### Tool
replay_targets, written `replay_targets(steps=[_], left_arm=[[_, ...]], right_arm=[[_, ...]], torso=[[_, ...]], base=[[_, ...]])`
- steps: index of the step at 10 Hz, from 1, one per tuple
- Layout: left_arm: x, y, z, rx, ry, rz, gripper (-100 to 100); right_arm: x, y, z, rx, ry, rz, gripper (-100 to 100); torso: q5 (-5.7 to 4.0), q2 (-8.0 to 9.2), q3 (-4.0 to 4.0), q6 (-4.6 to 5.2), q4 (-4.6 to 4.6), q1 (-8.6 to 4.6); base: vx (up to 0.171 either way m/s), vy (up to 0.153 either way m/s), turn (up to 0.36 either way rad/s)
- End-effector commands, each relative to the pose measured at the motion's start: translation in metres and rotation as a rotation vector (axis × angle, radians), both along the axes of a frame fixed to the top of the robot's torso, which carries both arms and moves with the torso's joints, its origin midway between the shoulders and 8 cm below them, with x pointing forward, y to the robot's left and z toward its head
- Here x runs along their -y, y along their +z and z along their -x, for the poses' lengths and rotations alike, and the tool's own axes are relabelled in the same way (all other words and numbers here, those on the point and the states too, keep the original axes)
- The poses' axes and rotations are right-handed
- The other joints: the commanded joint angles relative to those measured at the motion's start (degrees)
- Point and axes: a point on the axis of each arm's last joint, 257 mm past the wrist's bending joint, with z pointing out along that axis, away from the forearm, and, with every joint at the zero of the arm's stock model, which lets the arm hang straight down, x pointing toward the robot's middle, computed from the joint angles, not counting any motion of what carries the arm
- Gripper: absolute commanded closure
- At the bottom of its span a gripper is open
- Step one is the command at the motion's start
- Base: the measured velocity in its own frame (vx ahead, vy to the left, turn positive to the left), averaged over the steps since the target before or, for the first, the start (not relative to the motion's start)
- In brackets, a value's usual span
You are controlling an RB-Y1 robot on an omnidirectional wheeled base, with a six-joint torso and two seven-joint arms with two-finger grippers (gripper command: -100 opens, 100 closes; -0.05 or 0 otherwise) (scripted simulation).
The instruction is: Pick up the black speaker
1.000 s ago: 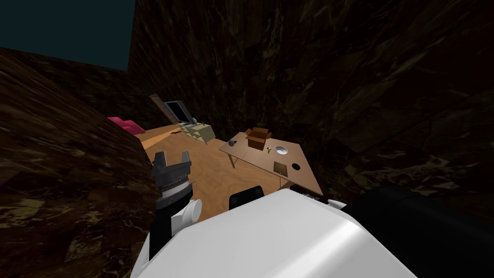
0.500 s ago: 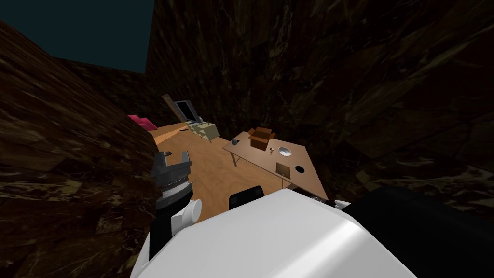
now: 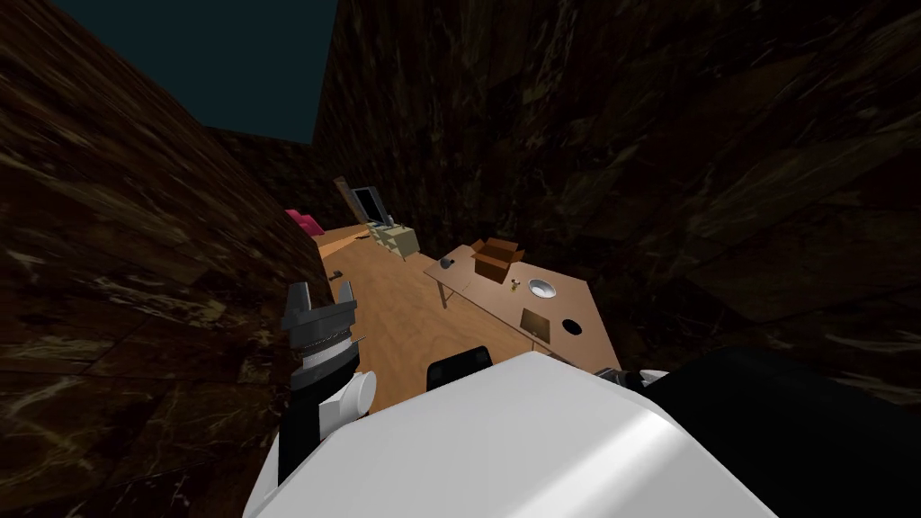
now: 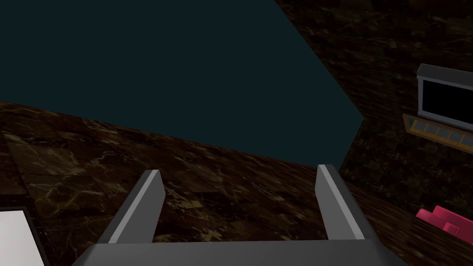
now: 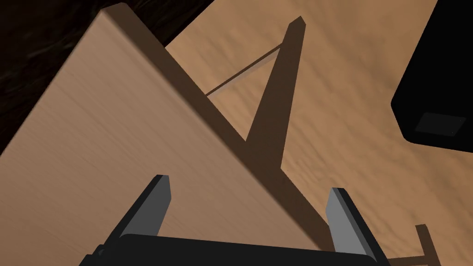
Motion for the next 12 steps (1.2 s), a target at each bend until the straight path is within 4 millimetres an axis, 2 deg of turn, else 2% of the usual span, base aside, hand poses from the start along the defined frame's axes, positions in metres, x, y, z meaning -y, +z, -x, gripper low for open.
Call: replay_targets(steps=[1, 2, 4, 5, 7, 10, 12], left_arm=[[0.0, 0.0, 0.0, 0.0, 0.0, 0.0, 0], [0.0, 0.0, 0.0, 0.0, 0.0, 0.0, 0], [0.0, 0.0, 0.0, 0.0, 0.0, 0.0, 0], [0.0, 0.0, 0.0, 0.0, 0.0, 0.0, 0], [0.0, 0.0, 0.0, 0.0, 0.0, 0.0, 0], [0.0, 0.0, 0.0, 0.0, 0.0, 0.0, 0], [0.0, 0.0, 0.0, 0.0, 0.0, 0.0, 0]], right_arm=[[0.006, 0.001, 0.003, -0.01, 0.001, 0.009, -100], [0.009, 0.002, 0.006, -0.014, -0.002, 0.014, -100], [0.036, 0.014, 0.009, -0.049, 0.01, 0.069, -100], [0.036, 0.014, 0.009, -0.049, 0.01, 0.069, -100], [0.051, 0.021, 0.004, -0.064, 0.017, 0.102, -100], [0.059, 0.023, -0.007, -0.068, 0.025, 0.126, -100], [0.059, 0.022, -0.007, -0.066, 0.022, 0.126, -100]], torso=[[0.0, 0.0, 0.0, 0.0, 0.0, 0.0], [0.02, -0.01, -0.01, 0.02, -0.01, 0.07], [0.04, -0.04, -0.02, -0.07, 0.0, 0.1], [0.02, -0.08, -0.05, -0.08, -0.01, -0.06], [-0.02, -0.11, -0.06, -0.03, -0.02, -0.12], [-0.03, -0.13, -0.07, -0.05, -0.02, -0.17], [-0.08, -0.15, -0.09, 0.01, -0.04, -0.25]], base=[[0.004, -0.022, -0.031], [0.003, -0.003, -0.021], [0.01, -0.04, 0.289], [0.014, -0.077, 0.078], [0.026, -0.089, 0.184], [0.02, -0.105, 0.19], [0.016, -0.074, 0.067]])
